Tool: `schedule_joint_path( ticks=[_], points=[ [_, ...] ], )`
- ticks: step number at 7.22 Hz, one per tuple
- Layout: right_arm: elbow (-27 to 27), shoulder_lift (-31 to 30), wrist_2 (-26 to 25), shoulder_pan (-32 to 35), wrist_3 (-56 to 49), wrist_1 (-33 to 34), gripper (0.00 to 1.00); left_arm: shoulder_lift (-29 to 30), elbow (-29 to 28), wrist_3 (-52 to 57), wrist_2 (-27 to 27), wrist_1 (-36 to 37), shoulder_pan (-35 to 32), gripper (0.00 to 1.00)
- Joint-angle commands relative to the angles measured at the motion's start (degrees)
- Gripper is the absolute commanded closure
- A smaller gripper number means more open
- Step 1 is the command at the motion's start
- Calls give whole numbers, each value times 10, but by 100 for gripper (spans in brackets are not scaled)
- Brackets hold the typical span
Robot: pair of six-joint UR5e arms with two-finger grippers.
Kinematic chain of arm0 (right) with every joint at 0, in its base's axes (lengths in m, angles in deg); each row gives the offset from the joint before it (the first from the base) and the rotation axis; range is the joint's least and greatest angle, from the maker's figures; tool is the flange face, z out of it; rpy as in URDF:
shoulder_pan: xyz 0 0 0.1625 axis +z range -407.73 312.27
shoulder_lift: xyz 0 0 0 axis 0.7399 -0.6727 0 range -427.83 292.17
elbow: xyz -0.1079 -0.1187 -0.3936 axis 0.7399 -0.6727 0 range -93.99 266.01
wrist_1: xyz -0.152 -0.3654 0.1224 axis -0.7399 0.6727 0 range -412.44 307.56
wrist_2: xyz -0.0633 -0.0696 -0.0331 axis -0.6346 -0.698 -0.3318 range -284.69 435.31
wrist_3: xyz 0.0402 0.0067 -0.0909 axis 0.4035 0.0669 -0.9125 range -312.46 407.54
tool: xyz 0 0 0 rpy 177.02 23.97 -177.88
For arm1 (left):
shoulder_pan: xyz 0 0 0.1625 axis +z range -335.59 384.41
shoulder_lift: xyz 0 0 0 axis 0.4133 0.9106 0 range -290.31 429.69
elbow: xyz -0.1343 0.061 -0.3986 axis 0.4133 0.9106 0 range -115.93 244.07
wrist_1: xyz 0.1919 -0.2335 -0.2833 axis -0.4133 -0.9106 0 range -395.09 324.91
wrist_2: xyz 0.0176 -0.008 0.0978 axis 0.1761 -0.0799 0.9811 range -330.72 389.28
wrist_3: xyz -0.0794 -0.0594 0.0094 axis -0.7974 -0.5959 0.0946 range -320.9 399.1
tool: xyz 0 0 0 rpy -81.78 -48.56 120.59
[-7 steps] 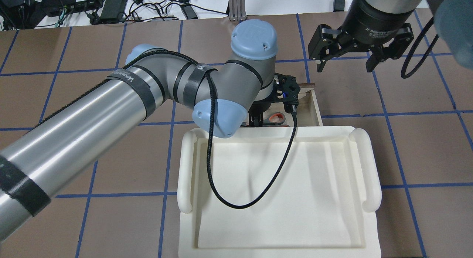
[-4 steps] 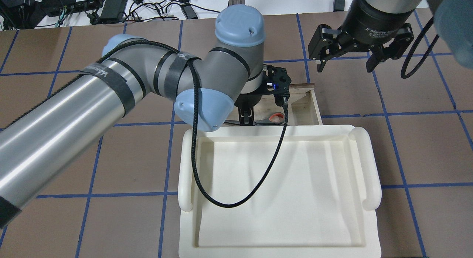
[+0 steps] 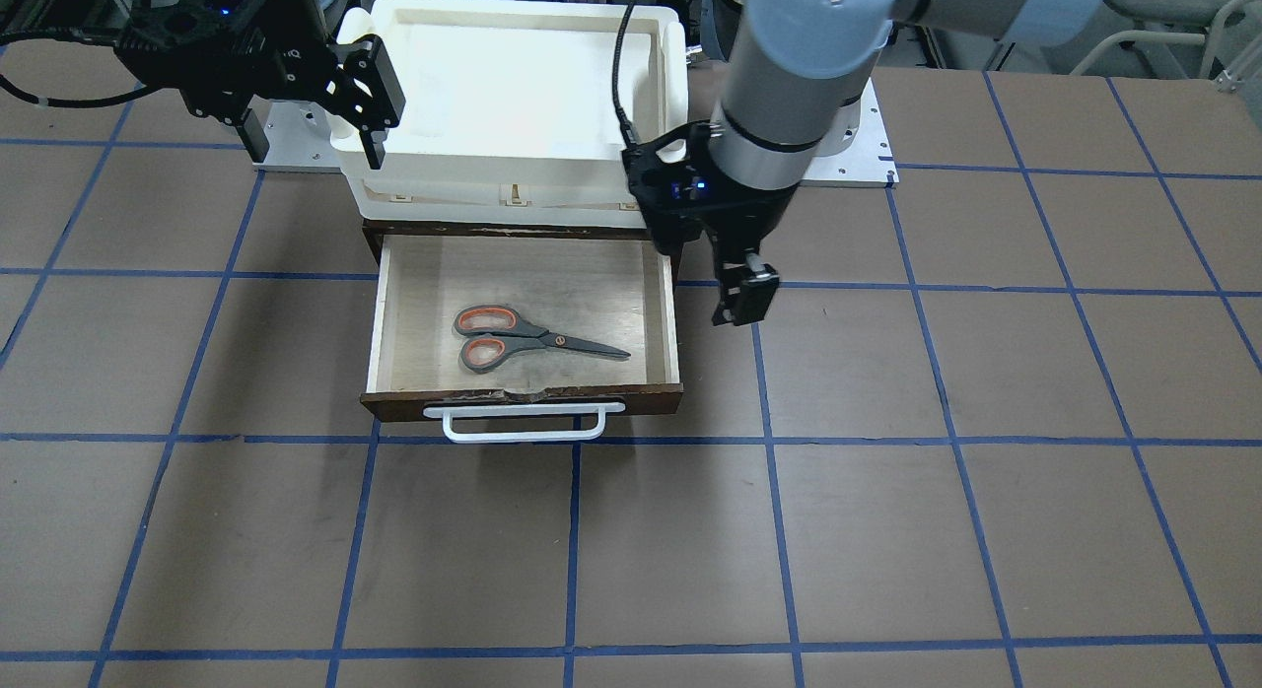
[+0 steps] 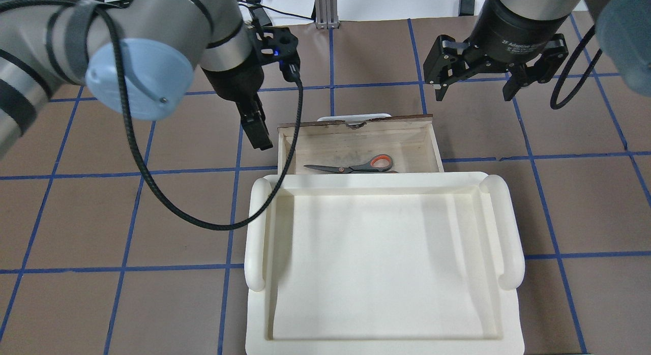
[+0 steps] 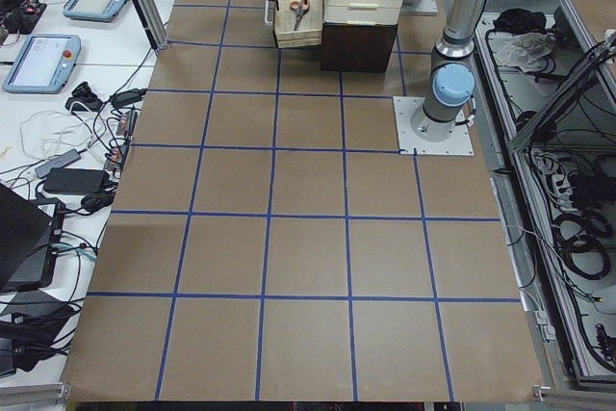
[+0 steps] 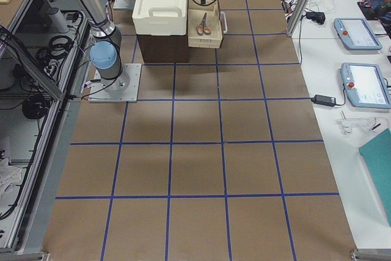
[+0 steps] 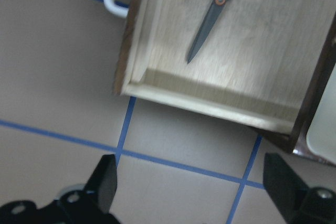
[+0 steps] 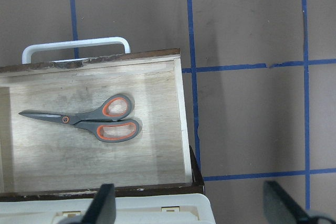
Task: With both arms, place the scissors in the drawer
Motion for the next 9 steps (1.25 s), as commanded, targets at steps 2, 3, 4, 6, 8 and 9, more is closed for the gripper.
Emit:
schedule_joint_path(
  ticks=[2,3,4,6,8,9],
  points=[
    [1,4,0,0,6,-1,0,-39,-23,-237,-11,-33,68,0],
    [1,4,-1,0,2,-6,0,-38,-23,-281,-8,-24,70,0],
    [1,4,-1,0,2,0,0,-41,-24,-362,-5,-7,75,0],
    [0,2,-1,0,3,3,0,-51,-24,-448,33,4,77,0],
    [0,3,-1,0,3,3,0,-60,-17,-532,66,9,72,0],
    [0,3,-1,0,2,3,0,-66,-14,-548,65,8,70,0]
  ],
)
